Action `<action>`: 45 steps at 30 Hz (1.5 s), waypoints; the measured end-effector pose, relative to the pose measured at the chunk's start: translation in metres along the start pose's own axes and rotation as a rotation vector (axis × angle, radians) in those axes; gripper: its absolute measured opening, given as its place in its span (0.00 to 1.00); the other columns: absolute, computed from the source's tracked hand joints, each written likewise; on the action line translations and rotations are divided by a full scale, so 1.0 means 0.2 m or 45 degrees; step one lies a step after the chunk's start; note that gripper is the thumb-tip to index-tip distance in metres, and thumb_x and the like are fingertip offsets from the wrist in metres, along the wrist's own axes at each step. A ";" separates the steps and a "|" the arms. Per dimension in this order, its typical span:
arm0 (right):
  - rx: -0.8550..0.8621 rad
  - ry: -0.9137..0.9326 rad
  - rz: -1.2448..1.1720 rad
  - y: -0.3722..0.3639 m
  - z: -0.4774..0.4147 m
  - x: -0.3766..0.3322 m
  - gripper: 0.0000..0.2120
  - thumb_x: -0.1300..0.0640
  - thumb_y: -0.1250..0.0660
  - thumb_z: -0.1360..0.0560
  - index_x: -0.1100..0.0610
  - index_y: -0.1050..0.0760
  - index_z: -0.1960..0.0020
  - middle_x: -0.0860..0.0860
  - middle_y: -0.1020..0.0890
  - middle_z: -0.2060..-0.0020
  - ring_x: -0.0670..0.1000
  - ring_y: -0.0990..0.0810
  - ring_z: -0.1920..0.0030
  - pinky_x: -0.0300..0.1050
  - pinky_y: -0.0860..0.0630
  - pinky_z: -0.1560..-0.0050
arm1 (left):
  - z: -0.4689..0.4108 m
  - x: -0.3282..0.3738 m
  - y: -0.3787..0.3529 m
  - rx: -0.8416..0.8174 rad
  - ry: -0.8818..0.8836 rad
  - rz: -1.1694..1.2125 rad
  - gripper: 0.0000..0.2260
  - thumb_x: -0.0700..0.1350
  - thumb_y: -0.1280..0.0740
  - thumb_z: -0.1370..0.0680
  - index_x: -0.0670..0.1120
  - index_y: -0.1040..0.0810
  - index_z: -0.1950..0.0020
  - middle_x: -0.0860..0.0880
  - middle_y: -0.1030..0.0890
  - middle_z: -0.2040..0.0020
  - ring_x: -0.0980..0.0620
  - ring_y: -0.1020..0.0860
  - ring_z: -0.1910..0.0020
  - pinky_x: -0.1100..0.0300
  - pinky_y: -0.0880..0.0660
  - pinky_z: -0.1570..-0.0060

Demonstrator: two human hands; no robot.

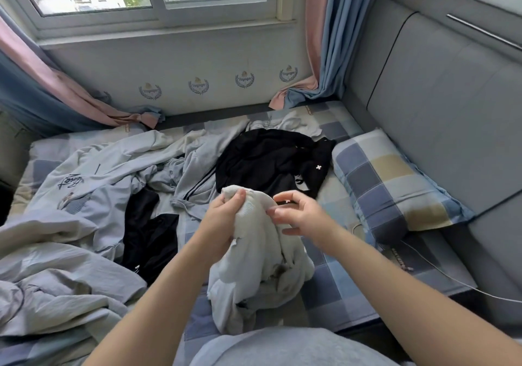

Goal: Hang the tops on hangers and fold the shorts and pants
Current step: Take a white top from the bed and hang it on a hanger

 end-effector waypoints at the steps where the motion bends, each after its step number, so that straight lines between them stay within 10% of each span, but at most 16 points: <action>1: -0.038 0.033 0.080 -0.02 0.01 0.02 0.14 0.63 0.32 0.21 0.53 0.26 0.37 0.54 0.17 0.42 0.46 0.19 0.48 0.39 0.23 0.49 | 0.02 0.03 -0.02 -0.036 0.002 0.032 0.11 0.46 0.37 0.17 0.41 0.18 0.48 0.39 0.15 0.54 0.46 0.16 0.59 0.54 0.19 0.61; 6: -0.068 0.211 0.421 -0.12 -0.01 0.09 0.23 0.62 0.26 0.26 0.48 0.28 0.35 0.45 0.23 0.40 0.37 0.26 0.38 0.26 0.32 0.44 | 0.10 0.22 -0.13 -0.161 -0.011 0.038 0.08 0.49 0.31 0.24 0.45 0.17 0.54 0.39 0.18 0.55 0.44 0.18 0.59 0.53 0.20 0.58; 11: -0.090 0.052 0.792 -0.18 -0.12 0.27 0.22 0.51 0.31 0.23 0.54 0.26 0.30 0.49 0.23 0.33 0.52 0.27 0.32 0.50 0.29 0.33 | 0.14 0.30 -0.20 -0.235 0.002 0.101 0.08 0.50 0.30 0.25 0.45 0.17 0.55 0.41 0.18 0.56 0.44 0.18 0.58 0.52 0.20 0.57; 18: 0.121 0.012 0.718 -0.03 -0.16 0.34 0.09 0.51 0.34 0.20 0.57 0.23 0.51 0.51 0.19 0.55 0.53 0.24 0.54 0.45 0.30 0.59 | 0.08 0.38 -0.02 0.023 -0.131 -0.028 0.10 0.51 0.33 0.20 0.48 0.16 0.54 0.46 0.16 0.57 0.50 0.18 0.58 0.56 0.20 0.59; 22: 0.161 0.075 0.433 0.05 -0.14 0.25 0.19 0.51 0.32 0.20 0.65 0.29 0.61 0.52 0.31 0.67 0.50 0.34 0.63 0.47 0.38 0.61 | 0.01 0.44 0.14 0.289 -0.258 -0.476 0.14 0.51 0.39 0.16 0.43 0.24 0.36 0.46 0.19 0.45 0.46 0.21 0.44 0.45 0.25 0.44; 26: 0.186 0.197 0.085 0.05 -0.13 0.04 0.19 0.55 0.32 0.19 0.71 0.29 0.59 0.55 0.30 0.66 0.52 0.33 0.63 0.51 0.36 0.61 | 0.02 0.42 0.16 0.492 -0.239 -1.058 0.34 0.56 0.34 0.19 0.51 0.46 0.18 0.45 0.41 0.21 0.42 0.44 0.22 0.42 0.44 0.24; 31: 0.177 0.322 -0.131 0.00 -0.09 -0.23 0.14 0.53 0.32 0.20 0.63 0.21 0.58 0.55 0.21 0.69 0.52 0.23 0.68 0.48 0.24 0.68 | 0.18 0.37 -0.12 0.396 -0.713 -1.372 0.16 0.57 0.27 0.26 0.50 0.21 0.44 0.51 0.23 0.43 0.46 0.26 0.43 0.45 0.27 0.41; 34: 0.260 0.432 -0.156 0.00 -0.06 -0.38 0.15 0.54 0.31 0.21 0.68 0.20 0.55 0.64 0.17 0.62 0.57 0.18 0.62 0.55 0.20 0.63 | 0.15 0.18 -0.17 0.299 -0.435 -1.445 0.18 0.65 0.30 0.28 0.52 0.27 0.53 0.56 0.22 0.56 0.50 0.22 0.55 0.48 0.23 0.55; 37: 0.285 0.467 -0.227 0.02 -0.04 -0.50 0.14 0.52 0.31 0.21 0.62 0.20 0.59 0.58 0.17 0.63 0.55 0.17 0.60 0.53 0.19 0.59 | 0.10 -0.01 -0.15 0.236 -0.162 -1.487 0.26 0.67 0.31 0.29 0.51 0.31 0.43 0.52 0.23 0.44 0.47 0.22 0.45 0.47 0.24 0.48; 45: 0.198 0.383 -0.460 0.07 -0.08 -0.55 0.14 0.56 0.38 0.16 0.65 0.21 0.43 0.61 0.15 0.51 0.55 0.15 0.51 0.49 0.18 0.47 | -0.03 -0.02 -0.17 0.091 -0.209 -1.259 0.15 0.55 0.39 0.17 0.50 0.26 0.61 0.48 0.19 0.61 0.41 0.22 0.57 0.53 0.28 0.62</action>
Point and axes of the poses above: each hand's wrist, its own z-axis away from the middle knuckle, its own y-axis out of the back of the hand, x = y × z, the point moved 8 cm from there along -z, towards the middle knuckle
